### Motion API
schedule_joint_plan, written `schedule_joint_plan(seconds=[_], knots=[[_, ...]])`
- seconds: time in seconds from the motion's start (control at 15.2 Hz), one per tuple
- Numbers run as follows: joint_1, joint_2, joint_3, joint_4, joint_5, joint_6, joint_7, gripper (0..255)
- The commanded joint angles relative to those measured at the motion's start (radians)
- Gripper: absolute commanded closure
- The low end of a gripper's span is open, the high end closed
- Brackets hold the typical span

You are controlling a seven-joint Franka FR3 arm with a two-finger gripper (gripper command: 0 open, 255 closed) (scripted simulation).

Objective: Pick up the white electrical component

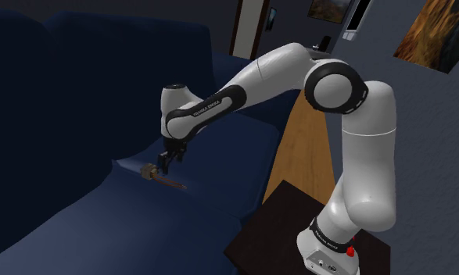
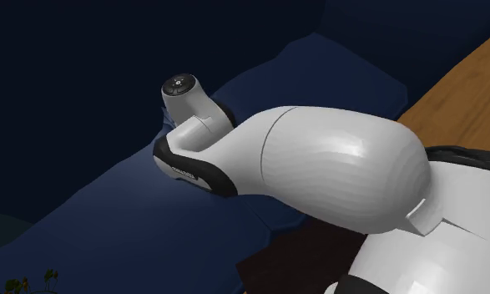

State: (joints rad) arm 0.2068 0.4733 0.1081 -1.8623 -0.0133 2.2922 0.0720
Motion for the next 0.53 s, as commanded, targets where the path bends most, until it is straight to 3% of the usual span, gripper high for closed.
schedule_joint_plan(seconds=[0.0, 0.2, 0.46], knots=[[0.011, 0.078, 0.000, 0.078, -0.011, -0.001, 0.000, 0], [0.032, 0.187, 0.001, 0.195, -0.024, -0.008, 0.003, 0], [0.035, 0.224, -0.002, 0.198, -0.027, 0.026, 0.004, 0]])
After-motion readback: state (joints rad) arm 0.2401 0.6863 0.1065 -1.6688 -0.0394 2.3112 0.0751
